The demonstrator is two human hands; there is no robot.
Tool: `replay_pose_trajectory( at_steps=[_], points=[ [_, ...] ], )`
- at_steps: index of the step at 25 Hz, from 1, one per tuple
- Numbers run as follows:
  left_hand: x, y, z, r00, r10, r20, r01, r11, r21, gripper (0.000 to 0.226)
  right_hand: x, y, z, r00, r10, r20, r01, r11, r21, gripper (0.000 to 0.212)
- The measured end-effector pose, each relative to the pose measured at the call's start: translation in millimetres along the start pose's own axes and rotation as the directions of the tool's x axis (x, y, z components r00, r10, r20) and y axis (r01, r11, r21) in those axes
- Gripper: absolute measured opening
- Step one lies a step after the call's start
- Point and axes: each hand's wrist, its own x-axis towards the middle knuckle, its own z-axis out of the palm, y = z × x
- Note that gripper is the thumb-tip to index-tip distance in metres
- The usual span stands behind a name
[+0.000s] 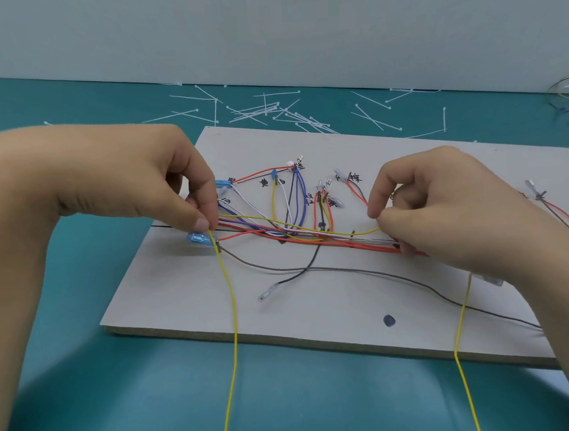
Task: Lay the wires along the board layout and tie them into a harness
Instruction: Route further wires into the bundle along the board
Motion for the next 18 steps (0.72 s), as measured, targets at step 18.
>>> replay_pose_trajectory(
  at_steps=[18],
  points=[
    [2.1,13.9,11.2,0.998,0.026,0.050,-0.030,0.997,0.072,0.043,2.1,4.3,3.7,0.997,0.005,0.073,-0.002,0.999,-0.047,0.019]
  ],
)
